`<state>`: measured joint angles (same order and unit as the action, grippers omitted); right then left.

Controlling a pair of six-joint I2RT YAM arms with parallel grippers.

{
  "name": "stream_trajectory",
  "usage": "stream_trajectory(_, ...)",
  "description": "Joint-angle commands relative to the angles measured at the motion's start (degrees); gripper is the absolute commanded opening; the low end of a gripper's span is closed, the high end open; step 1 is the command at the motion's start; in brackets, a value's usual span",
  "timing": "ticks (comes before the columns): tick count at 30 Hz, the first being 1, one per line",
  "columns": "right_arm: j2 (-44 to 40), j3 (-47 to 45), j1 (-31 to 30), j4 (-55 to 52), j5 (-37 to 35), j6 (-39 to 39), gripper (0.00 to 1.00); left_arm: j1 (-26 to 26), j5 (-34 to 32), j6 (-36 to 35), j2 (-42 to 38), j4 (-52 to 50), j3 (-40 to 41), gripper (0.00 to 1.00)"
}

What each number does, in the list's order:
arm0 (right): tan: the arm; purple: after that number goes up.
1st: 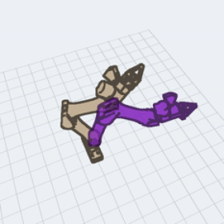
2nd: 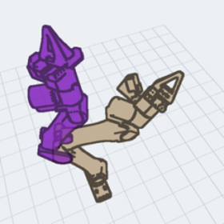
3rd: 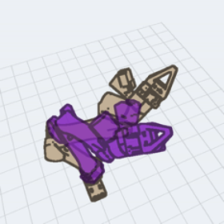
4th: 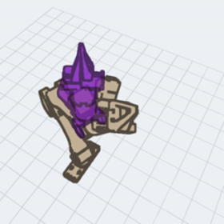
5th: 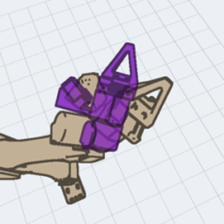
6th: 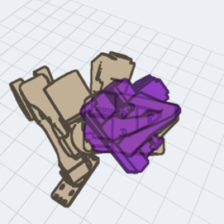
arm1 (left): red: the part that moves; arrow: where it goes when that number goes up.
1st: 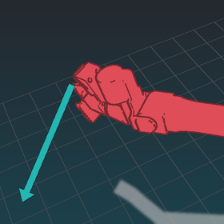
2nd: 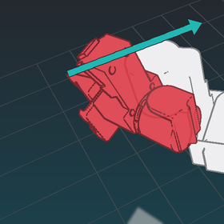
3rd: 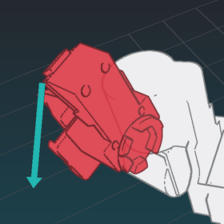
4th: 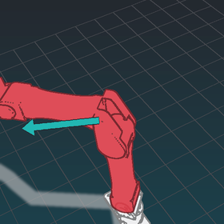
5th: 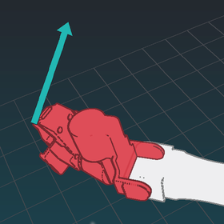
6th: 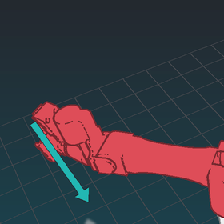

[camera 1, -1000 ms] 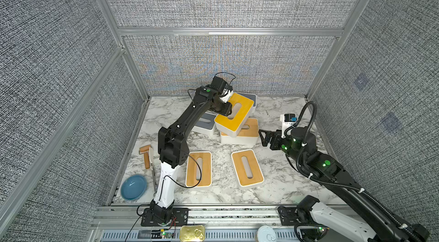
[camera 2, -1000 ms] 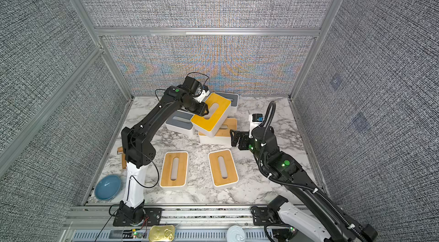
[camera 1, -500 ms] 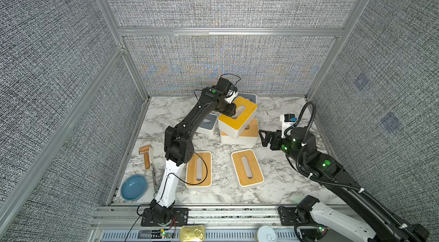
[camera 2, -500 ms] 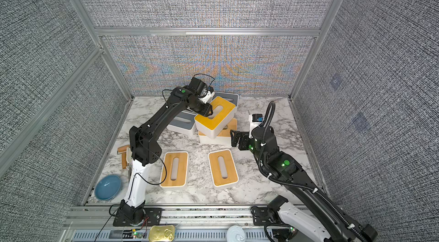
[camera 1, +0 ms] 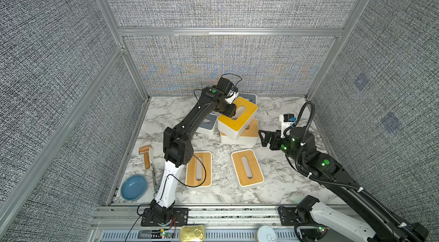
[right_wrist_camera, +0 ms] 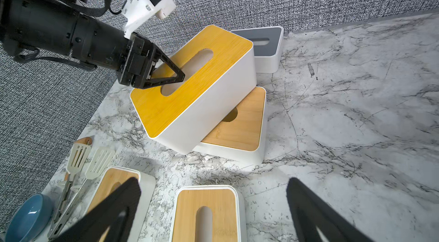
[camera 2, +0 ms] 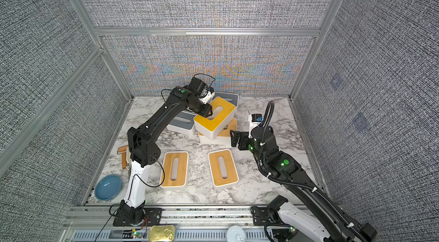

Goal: Stack the tissue boxes
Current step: Place the tissue box at the tissue box, then adjust the tissue box on the tissue box.

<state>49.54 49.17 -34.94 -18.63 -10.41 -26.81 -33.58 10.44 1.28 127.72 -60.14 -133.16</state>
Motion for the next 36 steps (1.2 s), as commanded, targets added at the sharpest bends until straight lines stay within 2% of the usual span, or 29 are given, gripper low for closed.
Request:
stream_trajectory(1,0.2,0.1,-0.1,0.6,-0.9,0.1,0.99,0.1,0.2,1.2,-1.8,1.5,0.1,0.56)
stream_trajectory(12,0.5,-0.2,0.0,0.9,-1.8,0.6,0.99,0.1,-1.2,3.4,-3.6,3.2,1.9,0.59)
stream_trajectory(16,1.5,0.4,0.5,1.0,-1.1,0.8,0.99,0.1,-0.8,7.5,-9.3,5.6,5.4,0.61)
stream_trajectory(20,2.9,0.5,2.0,2.6,1.1,0.2,0.99,0.1,0.2,11.9,-24.1,21.8,27.1,0.68)
stream_trajectory(24,9.3,3.4,6.7,3.2,6.9,-1.4,0.99,0.2,-0.2,16.5,-39.7,38.8,49.5,0.76)
stream_trajectory(25,11.3,5.6,7.9,3.6,8.5,-1.9,0.99,0.2,-0.6,18.2,-43.4,43.1,55.2,0.79)
stream_trajectory(26,12.7,6.4,9.0,4.2,9.7,-2.3,0.99,0.2,-0.4,19.6,-45.9,46.4,59.5,0.88)
stream_trajectory(28,16.3,8.0,11.4,6.8,13.5,-3.6,0.99,0.3,0.2,22.9,-52.0,53.4,69.1,0.93)
stream_trajectory(36,32.5,18.1,19.6,14.1,24.3,-7.3,0.99,0.1,4.5,33.4,-63.5,72.9,91.2,0.99)
